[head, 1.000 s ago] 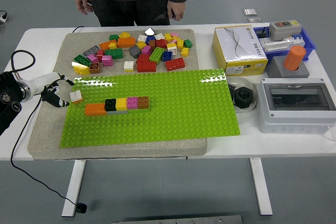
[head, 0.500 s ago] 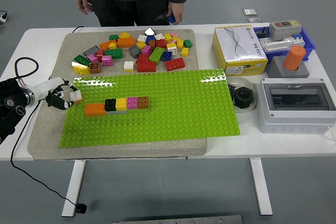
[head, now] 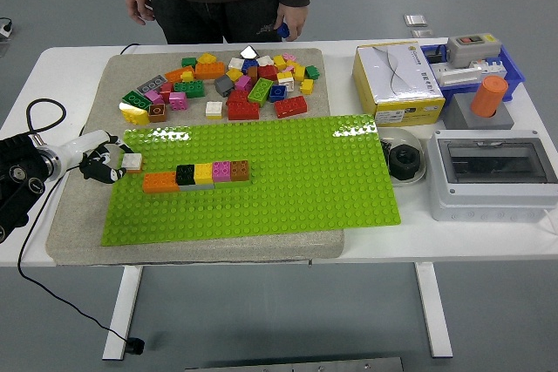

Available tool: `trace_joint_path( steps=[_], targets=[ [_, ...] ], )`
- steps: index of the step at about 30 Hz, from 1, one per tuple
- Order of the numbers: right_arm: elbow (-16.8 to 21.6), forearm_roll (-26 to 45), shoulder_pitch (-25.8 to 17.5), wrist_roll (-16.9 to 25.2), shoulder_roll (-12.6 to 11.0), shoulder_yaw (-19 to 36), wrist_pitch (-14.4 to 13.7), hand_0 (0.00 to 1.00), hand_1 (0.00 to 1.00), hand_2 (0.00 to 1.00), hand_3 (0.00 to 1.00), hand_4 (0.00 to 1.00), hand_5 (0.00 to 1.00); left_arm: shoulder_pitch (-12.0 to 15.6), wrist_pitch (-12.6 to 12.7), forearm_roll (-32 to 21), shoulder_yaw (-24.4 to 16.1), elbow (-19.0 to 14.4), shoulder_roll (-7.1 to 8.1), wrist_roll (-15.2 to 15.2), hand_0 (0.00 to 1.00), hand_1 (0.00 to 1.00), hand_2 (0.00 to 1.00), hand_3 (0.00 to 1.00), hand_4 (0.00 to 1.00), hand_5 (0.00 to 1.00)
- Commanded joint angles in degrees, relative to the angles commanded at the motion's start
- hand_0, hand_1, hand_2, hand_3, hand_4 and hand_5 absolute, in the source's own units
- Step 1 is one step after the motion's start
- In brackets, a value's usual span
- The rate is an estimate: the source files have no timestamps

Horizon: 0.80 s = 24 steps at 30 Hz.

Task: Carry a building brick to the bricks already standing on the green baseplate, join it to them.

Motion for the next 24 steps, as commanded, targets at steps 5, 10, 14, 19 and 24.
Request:
trace_joint_path(
  steps=[5, 10, 14, 19, 24],
  targets=[
    [0.0, -0.1, 0.0, 0.0, 0.0, 0.0, 0.0, 0.628, 0.424, 0.56, 0.706, 0.71, 0.87, 0.0, 0.1, -0.4, -0.1, 0.1, 0.04, -0.3, 0.128, 0.002, 0.034, 0.525, 0.502, 0.002],
    [0.0, -0.1, 0.0, 0.0, 0.0, 0.0, 0.0, 0.628, 0.424, 0.56, 0.706, 0.71, 0.87, 0.0, 0.3, -1.3, -0.4, 0.1, 0.23, -0.7, 0.128, 0.002, 0.034, 0.525, 0.502, 0.002],
    [0.0, 0.0, -0.1, -0.1, 0.0, 0.0, 0.0, 0.628, 0.422, 0.559, 0.705, 0.71, 0.868, 0.0, 0.4, -1.8, -0.9, 0.1, 0.42, -1.0, 0.128, 0.002, 0.034, 0.506, 0.533, 0.002],
    [0.0, -0.1, -0.2, -0.1, 0.1, 0.0, 0.0, 0.628, 0.424, 0.56, 0.705, 0.71, 0.869, 0.2, 0.5, -2.0, -1.9, -0.2, 0.61, -1.1, 0.127, 0.002, 0.034, 0.495, 0.545, 0.002],
    [0.0, -0.2, -0.3, -0.1, 0.1, 0.1, 0.0, 0.628, 0.424, 0.56, 0.705, 0.71, 0.869, 0.6, 0.5, -2.2, -3.0, -0.6, 0.75, -1.3, 0.128, 0.002, 0.034, 0.488, 0.543, 0.002]
  ],
)
